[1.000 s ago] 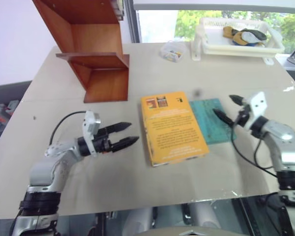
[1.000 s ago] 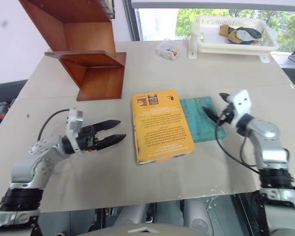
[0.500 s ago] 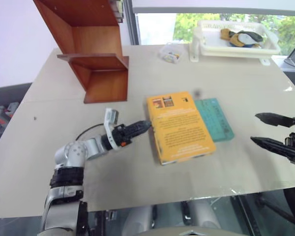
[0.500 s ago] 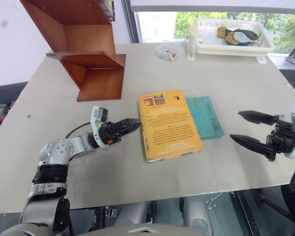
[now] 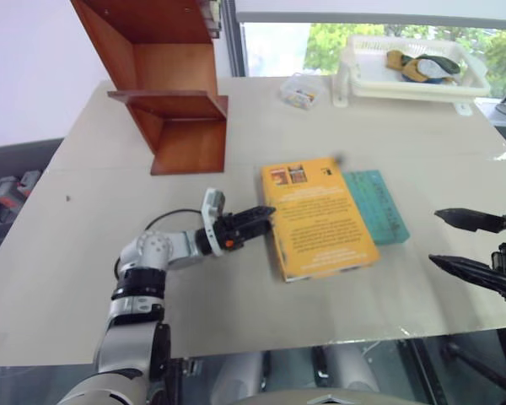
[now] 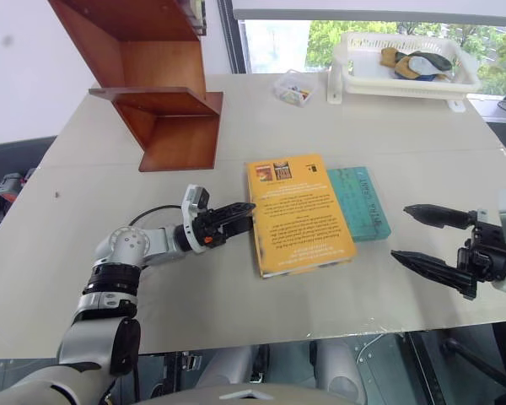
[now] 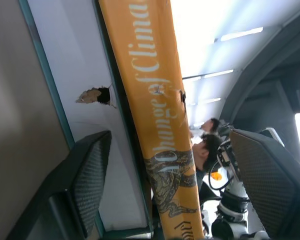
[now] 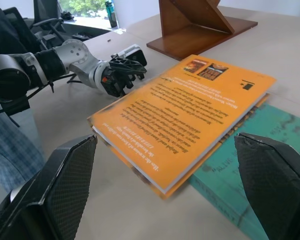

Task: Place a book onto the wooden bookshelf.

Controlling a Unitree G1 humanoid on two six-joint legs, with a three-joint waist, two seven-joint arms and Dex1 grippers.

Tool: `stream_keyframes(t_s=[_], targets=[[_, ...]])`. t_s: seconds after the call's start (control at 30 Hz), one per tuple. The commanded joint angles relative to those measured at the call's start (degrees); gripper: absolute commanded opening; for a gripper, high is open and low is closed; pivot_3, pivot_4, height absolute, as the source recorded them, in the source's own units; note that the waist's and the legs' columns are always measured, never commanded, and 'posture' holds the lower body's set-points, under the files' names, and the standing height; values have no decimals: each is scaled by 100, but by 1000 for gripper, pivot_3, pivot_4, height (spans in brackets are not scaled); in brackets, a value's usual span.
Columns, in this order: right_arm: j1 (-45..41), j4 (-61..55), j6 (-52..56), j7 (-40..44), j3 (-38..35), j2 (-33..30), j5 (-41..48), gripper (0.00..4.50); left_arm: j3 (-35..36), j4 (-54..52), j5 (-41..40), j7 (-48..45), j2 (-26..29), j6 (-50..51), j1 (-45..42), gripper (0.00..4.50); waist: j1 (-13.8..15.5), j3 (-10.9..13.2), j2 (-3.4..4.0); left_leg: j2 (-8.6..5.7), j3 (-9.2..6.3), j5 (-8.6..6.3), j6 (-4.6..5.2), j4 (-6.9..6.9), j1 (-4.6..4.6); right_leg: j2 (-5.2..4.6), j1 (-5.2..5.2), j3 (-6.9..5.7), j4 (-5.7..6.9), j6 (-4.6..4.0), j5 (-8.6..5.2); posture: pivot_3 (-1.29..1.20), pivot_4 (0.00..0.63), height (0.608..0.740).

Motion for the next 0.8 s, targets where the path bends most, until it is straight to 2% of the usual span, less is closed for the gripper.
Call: stream_keyframes(t_s=[0.03,0.1,0.17,0.27,0.37,0.43,0.63,0.8], targets=[[-63,-87,-33,3,-159,-49,79,4500,-103,138,84,-143,-95,78,41,4123,3,0,0,0,0,0,0,0,0,0,0,0,0,0,0,0,150,740],[-159,-43,-27,27,-99,-90,101,4500,-81,144,109,-140,-118,105,39,3608,4,0,0,-1,0,0,0,0,-2,-2,0,0,-1,0,0,0,150,740],[-257,-18,-37,26,14,-111,61,4500,-92,103,150,-154,-118,88,66,3276,3,0,0,-1,0,0,0,0,-2,-3,0,0,-2,0,0,0,150,740],[-487,92,-205,-97,302,-42,-217,4500,-16,59,139,-156,-130,114,105,3276,4,-1,0,-1,-1,0,0,0,-1,-4,0,-1,-2,0,0,0,150,740],[-1305,904,-1043,-1109,1217,435,-1645,4500,35,-226,73,-194,-75,152,254,3276,-17,-7,-6,1,2,0,-1,1,2,-3,0,2,-1,-1,0,0,150,740],[-1750,1400,-1557,-1480,1747,797,-2330,4500,133,-577,-84,-307,52,228,398,3276,-48,-12,-13,0,7,2,-3,1,5,-4,-1,7,-1,-4,-1,0,150,740],[-2685,2778,-2405,-2053,2614,1770,-3317,4500,411,-1026,-269,-343,523,379,650,3276,-111,-9,-8,4,2,32,-55,-17,-36,6,-53,10,13,-10,3,0,150,740],[-3236,4092,-3105,-2303,3132,2155,-4084,4500,493,-1204,-294,-111,513,395,804,3276,-116,-9,-8,-4,-5,31,-54,-18,-49,-7,-57,7,5,-10,4,0,150,740]])
